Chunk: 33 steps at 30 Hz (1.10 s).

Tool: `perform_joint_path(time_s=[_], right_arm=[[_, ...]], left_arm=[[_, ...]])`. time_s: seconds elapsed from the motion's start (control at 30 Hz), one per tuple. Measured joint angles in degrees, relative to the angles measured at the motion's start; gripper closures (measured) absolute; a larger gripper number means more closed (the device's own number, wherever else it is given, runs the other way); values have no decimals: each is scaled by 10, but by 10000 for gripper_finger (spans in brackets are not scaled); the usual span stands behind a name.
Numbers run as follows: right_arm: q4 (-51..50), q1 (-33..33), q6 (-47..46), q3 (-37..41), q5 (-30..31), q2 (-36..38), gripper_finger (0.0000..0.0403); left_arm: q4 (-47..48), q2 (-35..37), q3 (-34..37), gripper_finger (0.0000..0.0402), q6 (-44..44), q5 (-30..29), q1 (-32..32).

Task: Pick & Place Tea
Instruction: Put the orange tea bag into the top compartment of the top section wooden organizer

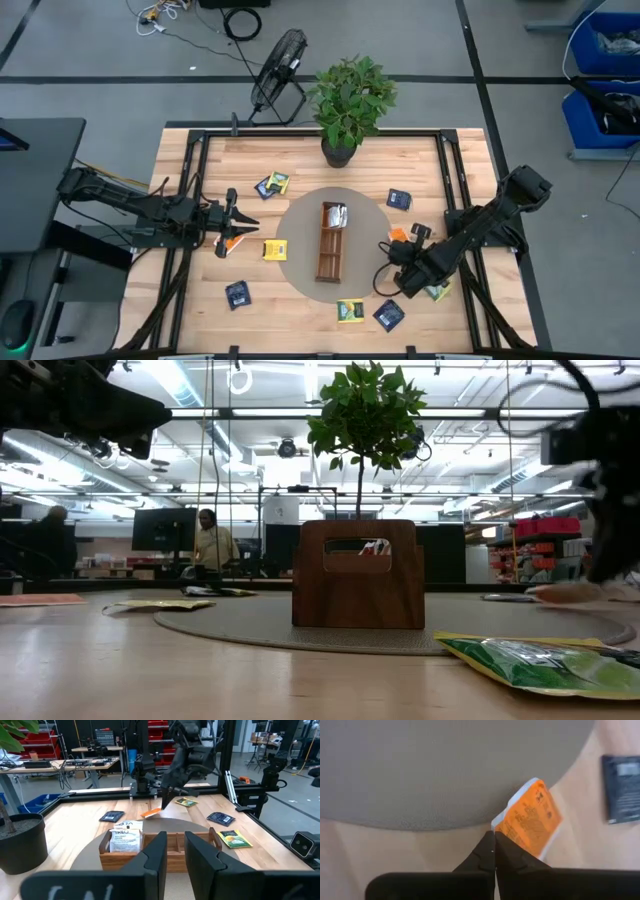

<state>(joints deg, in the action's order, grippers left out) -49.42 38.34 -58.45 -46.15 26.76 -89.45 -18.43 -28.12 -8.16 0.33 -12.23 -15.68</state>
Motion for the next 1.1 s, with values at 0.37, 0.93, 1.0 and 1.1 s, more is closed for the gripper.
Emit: perform_joint_path(time_s=[0.37, 0.93, 1.0, 1.1], right_arm=[[-56, -43, -6, -126, 54, 2, 402], [123, -135, -29, -188, 56, 70, 403], [157, -154, -25, -188, 35, 75, 403], [202, -194, -4, -188, -26, 76, 403]], left_arm=[[0, 0, 0, 333, 0, 0, 0], [3, 0, 0, 333, -1, 0, 0], [3, 0, 0, 333, -1, 0, 0], [3, 0, 0, 333, 0, 0, 0]])
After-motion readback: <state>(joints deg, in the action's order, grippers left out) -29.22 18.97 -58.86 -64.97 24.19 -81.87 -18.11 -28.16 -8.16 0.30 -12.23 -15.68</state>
